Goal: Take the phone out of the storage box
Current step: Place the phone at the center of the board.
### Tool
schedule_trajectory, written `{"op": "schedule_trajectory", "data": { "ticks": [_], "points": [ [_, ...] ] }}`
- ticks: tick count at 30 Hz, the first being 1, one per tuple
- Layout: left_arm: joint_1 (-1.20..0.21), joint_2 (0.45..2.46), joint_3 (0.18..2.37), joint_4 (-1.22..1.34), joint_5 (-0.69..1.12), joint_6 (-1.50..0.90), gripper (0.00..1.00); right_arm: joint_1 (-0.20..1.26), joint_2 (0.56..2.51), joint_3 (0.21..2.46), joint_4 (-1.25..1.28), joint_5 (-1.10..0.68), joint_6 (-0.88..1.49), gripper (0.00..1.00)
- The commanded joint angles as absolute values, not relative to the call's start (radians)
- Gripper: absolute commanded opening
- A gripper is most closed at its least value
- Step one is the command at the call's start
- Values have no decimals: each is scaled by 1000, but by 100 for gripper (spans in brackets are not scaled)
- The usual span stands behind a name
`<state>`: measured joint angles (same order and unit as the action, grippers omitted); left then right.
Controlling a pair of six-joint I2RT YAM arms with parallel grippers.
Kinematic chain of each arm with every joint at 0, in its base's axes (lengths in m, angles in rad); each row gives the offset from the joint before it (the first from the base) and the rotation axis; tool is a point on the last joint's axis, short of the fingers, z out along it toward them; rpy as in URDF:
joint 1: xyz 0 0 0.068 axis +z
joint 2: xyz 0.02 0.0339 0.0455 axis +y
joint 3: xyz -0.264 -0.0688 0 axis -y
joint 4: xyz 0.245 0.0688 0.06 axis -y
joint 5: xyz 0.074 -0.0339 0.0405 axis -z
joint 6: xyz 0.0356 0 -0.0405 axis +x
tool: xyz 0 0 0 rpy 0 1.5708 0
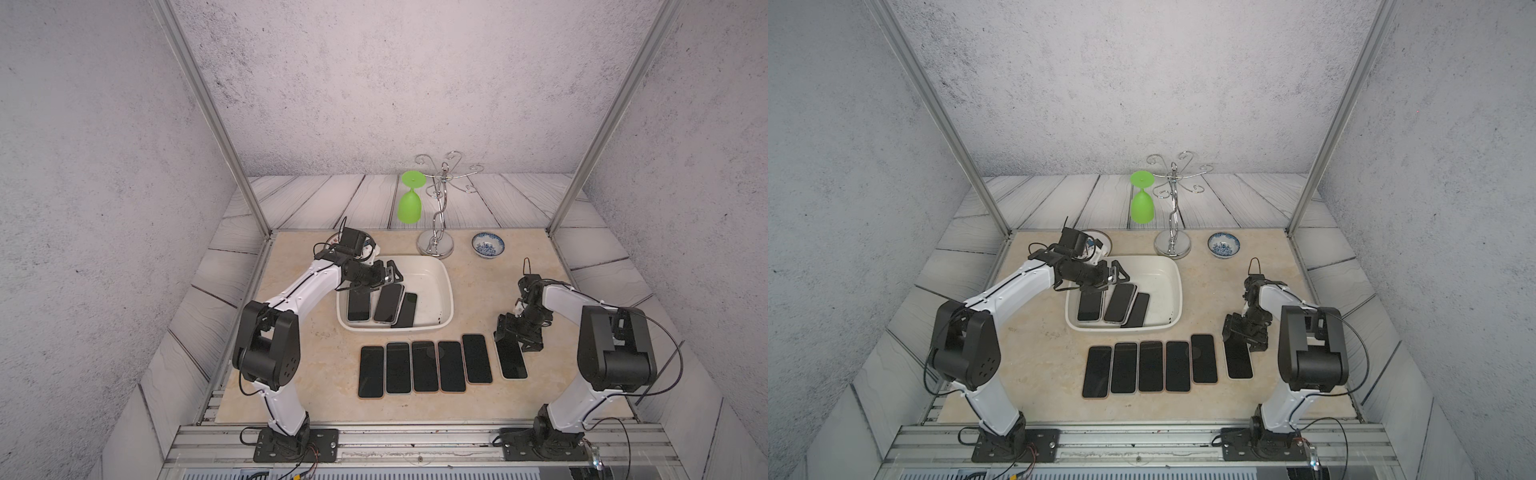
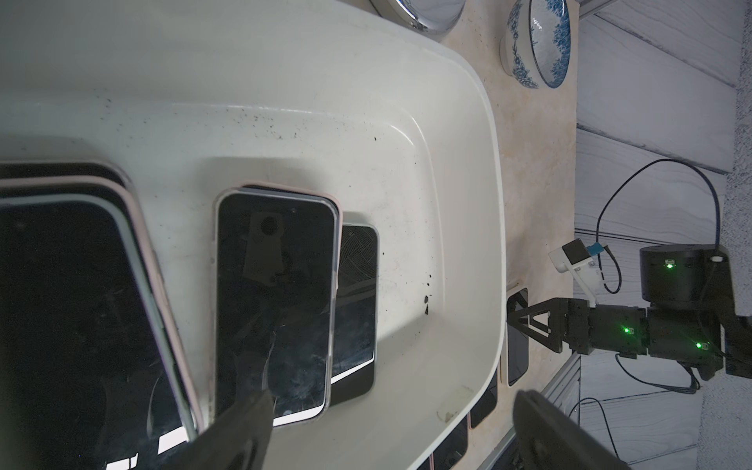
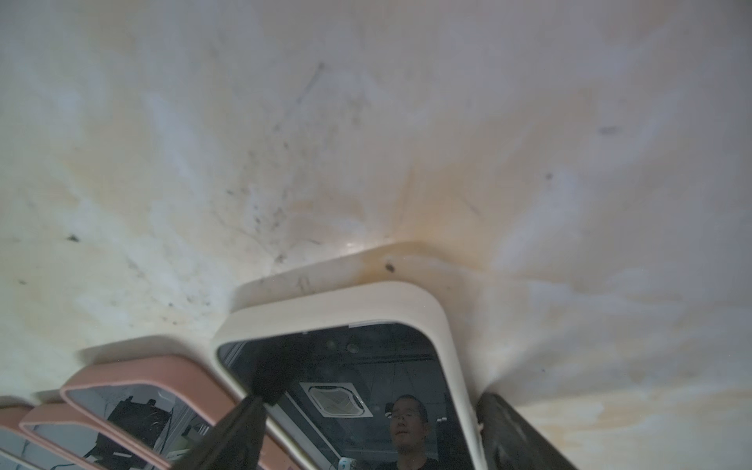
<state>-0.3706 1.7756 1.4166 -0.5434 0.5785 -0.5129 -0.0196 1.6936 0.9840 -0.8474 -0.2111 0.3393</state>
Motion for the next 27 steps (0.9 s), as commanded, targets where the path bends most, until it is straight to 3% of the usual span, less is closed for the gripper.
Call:
{"op": "schedule_trajectory", "data": {
  "ticks": [1,7,21,27],
  "points": [
    [-367,1796,1439,-564,564,-490,98,-21,1672,921,-800,-314,341,87],
    [-367,1802,1440,-553,568,-496,98,-16,1645,853,-751,-408,358,85],
    [-370,1879,1463,-537,545,-506,98,31,1650,839,-744,-440,322,81],
    [-383,1949,1541,-596,463,-473,98,41,1595,862,-762,-406,334,86]
  ]
}}
